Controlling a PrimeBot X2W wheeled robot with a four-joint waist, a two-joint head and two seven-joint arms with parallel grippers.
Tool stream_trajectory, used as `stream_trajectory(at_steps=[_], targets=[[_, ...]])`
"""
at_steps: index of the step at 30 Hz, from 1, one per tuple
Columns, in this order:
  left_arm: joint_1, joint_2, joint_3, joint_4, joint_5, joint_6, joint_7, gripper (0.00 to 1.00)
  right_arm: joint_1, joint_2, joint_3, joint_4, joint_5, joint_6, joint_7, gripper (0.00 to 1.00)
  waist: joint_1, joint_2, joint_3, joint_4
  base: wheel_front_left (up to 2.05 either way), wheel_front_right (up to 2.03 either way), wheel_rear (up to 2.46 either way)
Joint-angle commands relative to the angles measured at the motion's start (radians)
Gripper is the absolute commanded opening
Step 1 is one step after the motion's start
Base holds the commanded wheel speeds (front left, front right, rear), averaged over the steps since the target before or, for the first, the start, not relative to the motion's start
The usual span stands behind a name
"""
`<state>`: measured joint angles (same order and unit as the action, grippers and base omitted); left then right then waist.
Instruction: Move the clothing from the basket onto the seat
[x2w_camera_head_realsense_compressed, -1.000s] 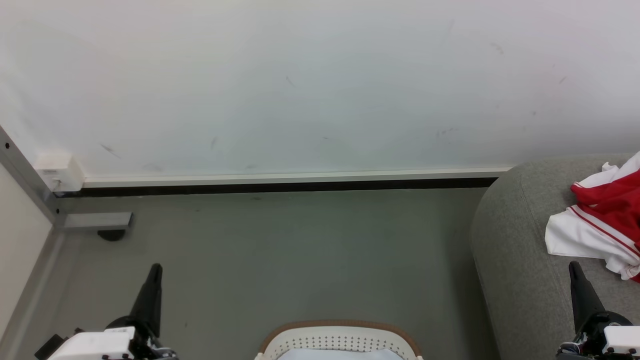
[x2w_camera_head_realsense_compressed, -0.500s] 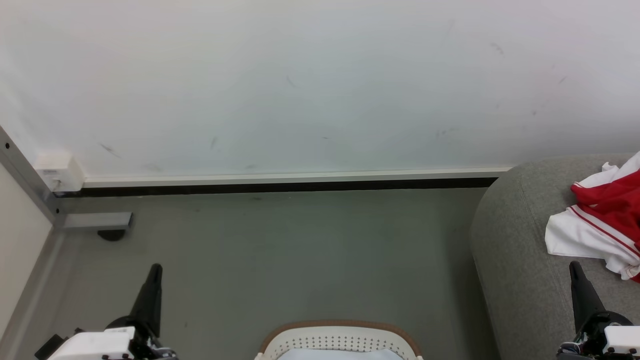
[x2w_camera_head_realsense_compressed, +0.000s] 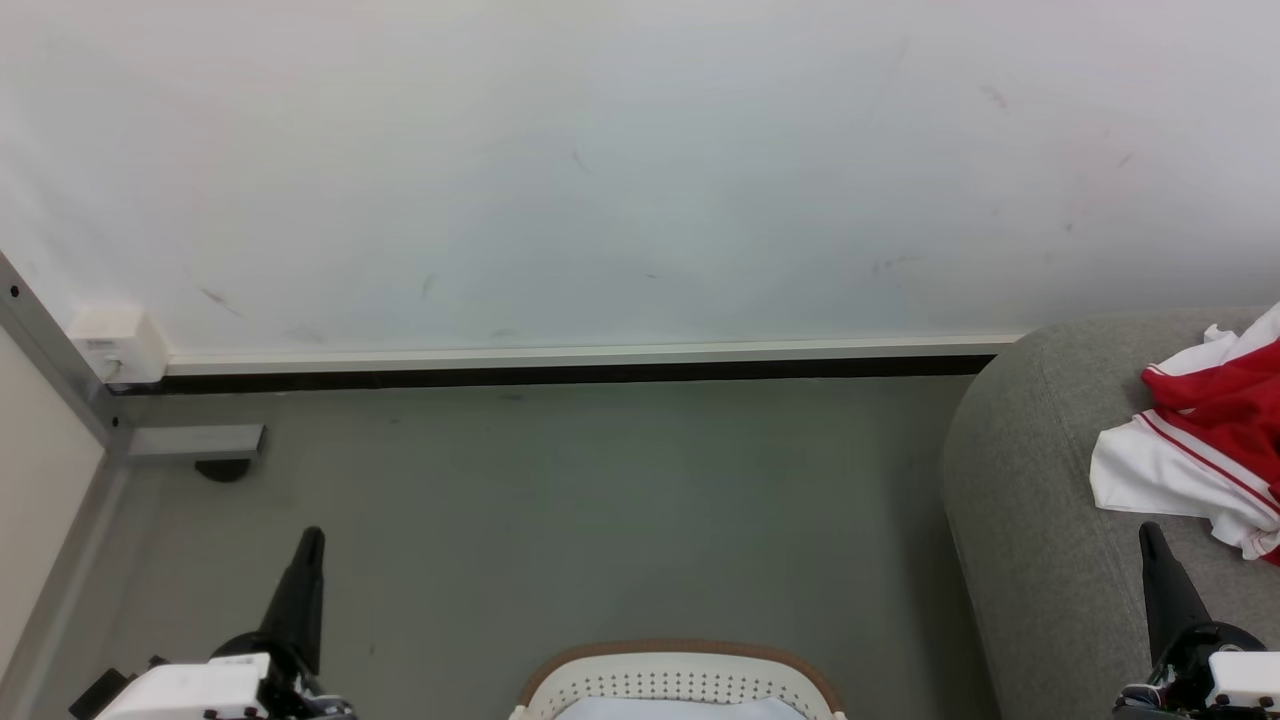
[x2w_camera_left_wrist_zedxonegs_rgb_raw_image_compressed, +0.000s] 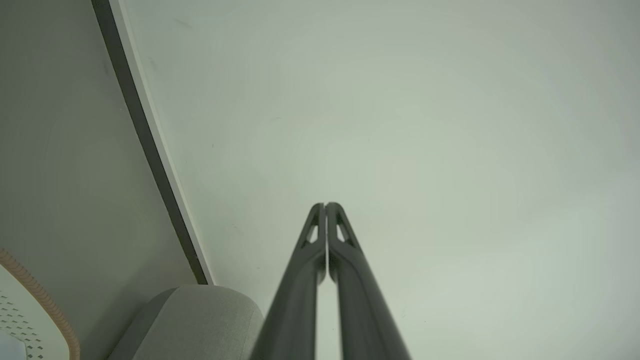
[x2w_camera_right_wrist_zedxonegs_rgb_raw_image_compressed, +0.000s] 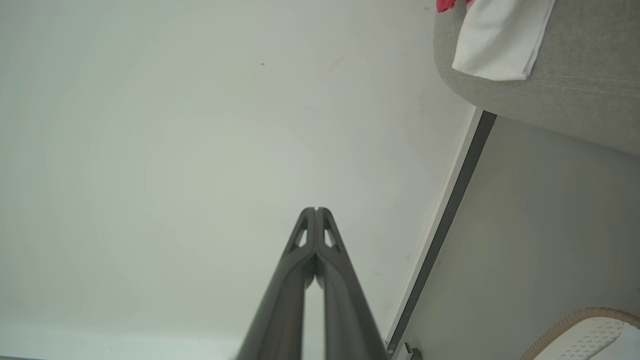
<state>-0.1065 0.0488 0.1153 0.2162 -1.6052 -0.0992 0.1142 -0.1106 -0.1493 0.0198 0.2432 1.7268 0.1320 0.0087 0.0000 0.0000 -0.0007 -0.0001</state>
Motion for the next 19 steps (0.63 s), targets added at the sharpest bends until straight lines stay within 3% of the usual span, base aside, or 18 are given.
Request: stream_trajectory(at_steps=[1, 19], targets=[[-0.010, 0.002, 0.003, -0.003, -0.012, 0.001, 0.004, 0.00, -0.006, -0.005, -0.001, -0.003, 0.004, -0.002, -0.001, 0.00, 0.0000, 0.0000, 0.000, 0.000, 0.00, 0.00, 0.00], [-0.010, 0.002, 0.003, -0.003, -0.012, 0.001, 0.004, 0.00, -0.005, -0.008, 0.003, -0.004, 0.008, -0.002, -0.006, 0.00, 0.0000, 0.0000, 0.000, 0.000, 0.00, 0.00, 0.00]])
